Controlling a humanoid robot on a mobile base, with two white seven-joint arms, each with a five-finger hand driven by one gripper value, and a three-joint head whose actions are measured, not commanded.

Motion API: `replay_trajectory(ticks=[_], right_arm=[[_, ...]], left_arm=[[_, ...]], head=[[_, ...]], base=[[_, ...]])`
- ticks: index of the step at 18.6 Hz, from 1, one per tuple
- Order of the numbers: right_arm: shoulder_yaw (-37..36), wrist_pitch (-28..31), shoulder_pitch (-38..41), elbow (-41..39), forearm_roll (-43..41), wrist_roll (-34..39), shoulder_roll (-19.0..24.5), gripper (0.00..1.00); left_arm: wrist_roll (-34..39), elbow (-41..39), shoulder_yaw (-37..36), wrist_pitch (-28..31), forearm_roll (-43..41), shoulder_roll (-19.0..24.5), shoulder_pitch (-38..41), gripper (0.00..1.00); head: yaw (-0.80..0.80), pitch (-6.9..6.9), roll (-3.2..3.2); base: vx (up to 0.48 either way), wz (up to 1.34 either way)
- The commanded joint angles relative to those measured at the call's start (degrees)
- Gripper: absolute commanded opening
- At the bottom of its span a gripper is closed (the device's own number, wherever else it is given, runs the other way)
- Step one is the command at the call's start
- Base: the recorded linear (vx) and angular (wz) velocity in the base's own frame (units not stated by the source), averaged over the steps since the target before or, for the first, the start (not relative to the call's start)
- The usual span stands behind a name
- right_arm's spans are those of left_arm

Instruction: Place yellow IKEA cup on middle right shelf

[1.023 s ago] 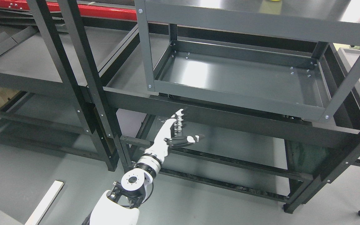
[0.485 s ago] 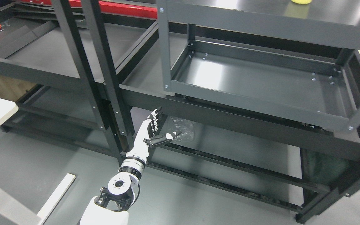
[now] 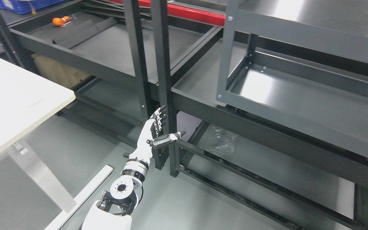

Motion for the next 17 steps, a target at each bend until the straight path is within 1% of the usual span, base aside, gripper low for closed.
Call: replay_trajectory(ticks=[1,5,13,17], right_arm=[[1.0,0.0,0.6,0.0,-1.4,-12.3,-1.0,0.99],[1.0,0.0,0.6,0.0,-1.4,-12.3,-1.0,0.99],[1.0,0.0,0.6,0.0,-1.4,-12.3,-1.0,0.99],[1.0,0.0,0.6,0.0,-1.4,-12.3,-1.0,0.99]], left_arm=[[-1.4,0.4,0.9,-0.1,0.3,1.0,-0.6,0.97],[-8.1,0.3,3.5,-0.2,0.2,1.0,-0.8,0.97],[-8.2,0.2,3.5,-0.2,0.2,1.0,-0.9,0.97],[-7.9,0.0,3.6,-0.2,0.2,1.0,-0.8,0.99]], head=[[0.00,0.00,0.00],[0.00,0.00,0.00],[0.00,0.00,0.00],[0.00,0.00,0.00]], base=[[0.048,0.33],[0.017,0.08],[-0.039,-0.20],[-0.063,-0.30]])
